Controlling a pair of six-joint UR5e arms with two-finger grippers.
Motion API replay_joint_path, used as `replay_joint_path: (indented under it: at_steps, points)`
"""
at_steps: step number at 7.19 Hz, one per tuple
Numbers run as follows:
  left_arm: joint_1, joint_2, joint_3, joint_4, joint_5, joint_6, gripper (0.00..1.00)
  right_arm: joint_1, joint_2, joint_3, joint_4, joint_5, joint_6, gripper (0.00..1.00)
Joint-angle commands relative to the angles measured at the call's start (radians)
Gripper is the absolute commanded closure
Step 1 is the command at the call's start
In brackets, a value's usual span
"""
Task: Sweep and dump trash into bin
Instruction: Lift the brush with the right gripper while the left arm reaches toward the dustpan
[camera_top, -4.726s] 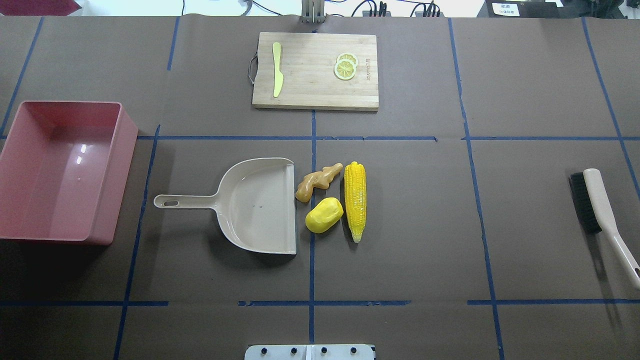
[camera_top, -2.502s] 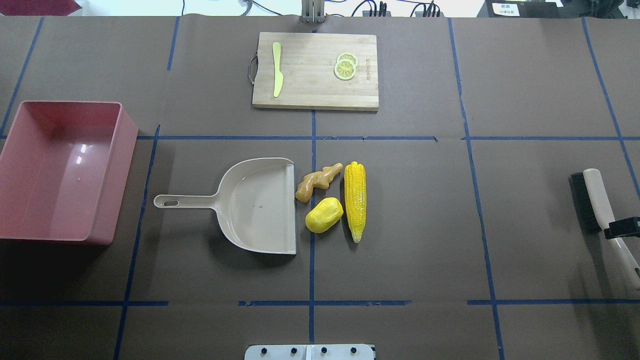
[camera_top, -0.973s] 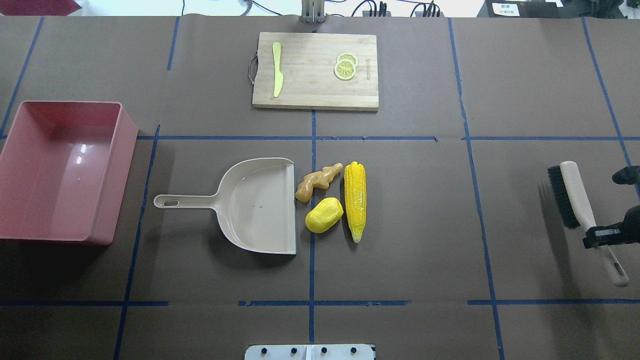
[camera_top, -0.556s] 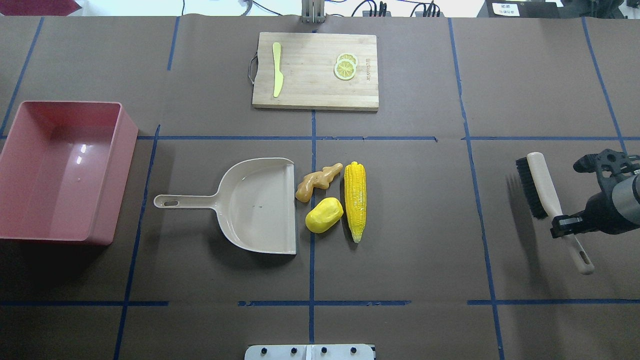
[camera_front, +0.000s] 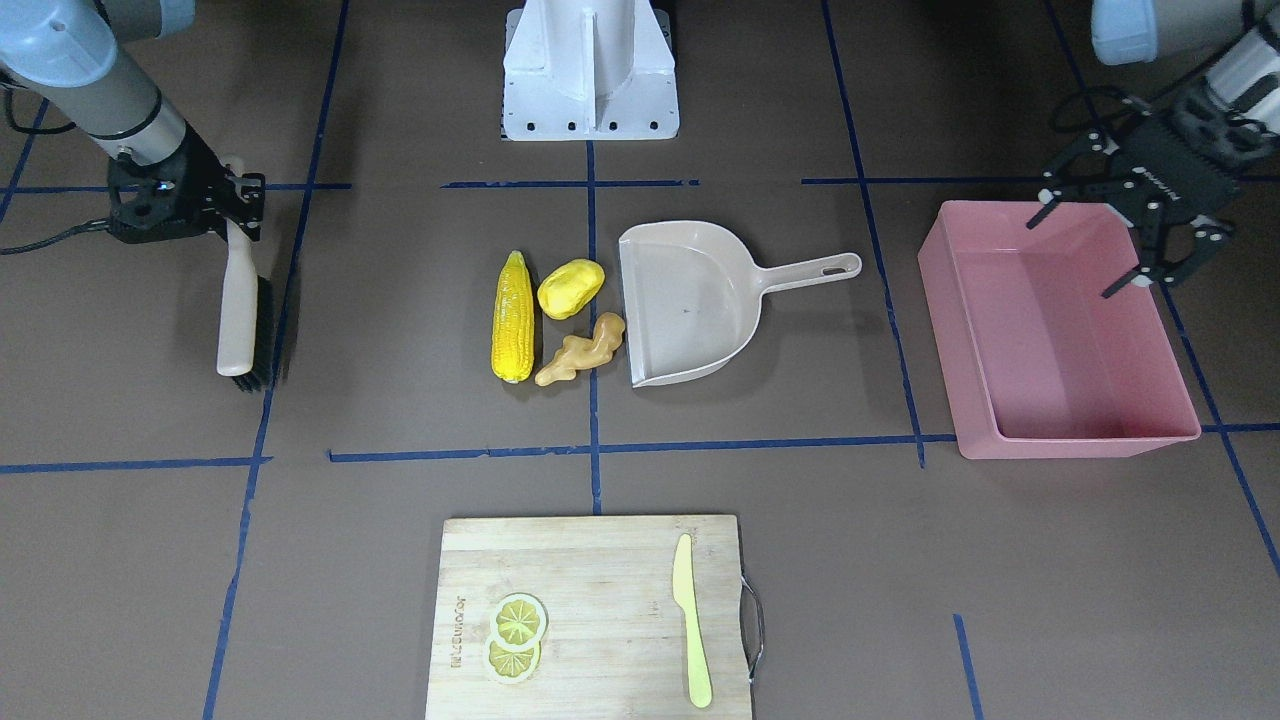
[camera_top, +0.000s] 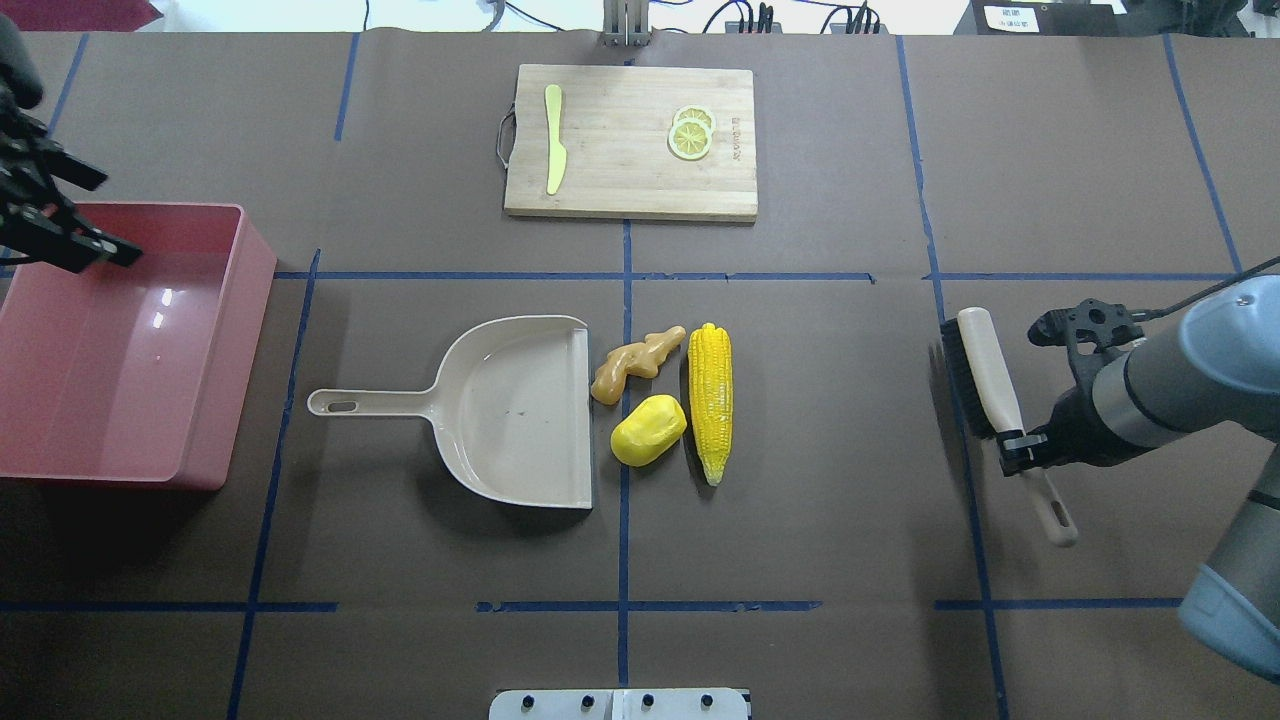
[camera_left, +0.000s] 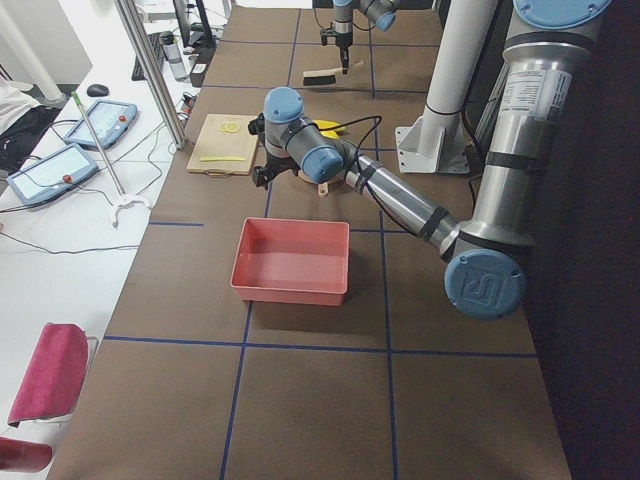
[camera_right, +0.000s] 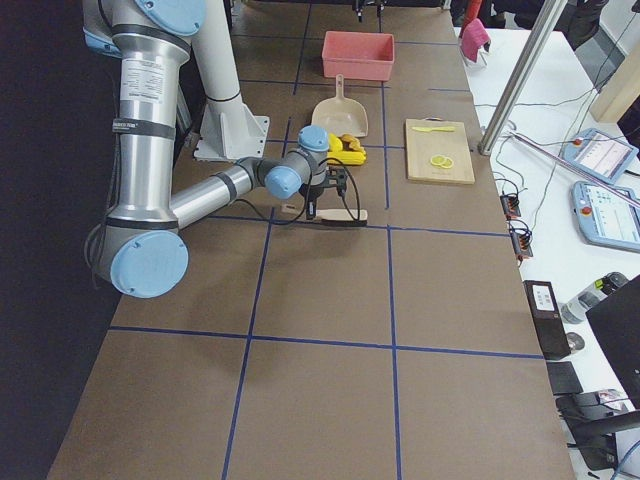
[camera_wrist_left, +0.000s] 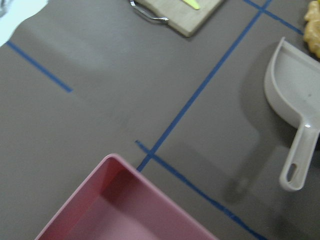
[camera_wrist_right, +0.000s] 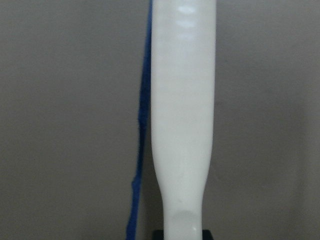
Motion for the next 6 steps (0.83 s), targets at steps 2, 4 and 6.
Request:
replay_joint_path:
  at_steps: [2,4,6]
  points:
    - [0.230,-0.118,0.050,-0.006,0.035,0.130,0.00,-0.076,0.117,0.002,-0.085,-0.052,0.073,1.00]
    - [0.294,-0.143,0.084,-0.007,0.126,0.222,0.00,-0.098,0.122,0.002,-0.085,-0.062,0.075,1.00]
    - [0.365,-0.176,0.116,-0.015,0.202,0.217,0.00,-0.104,0.122,0.004,-0.082,-0.062,0.075,1.00]
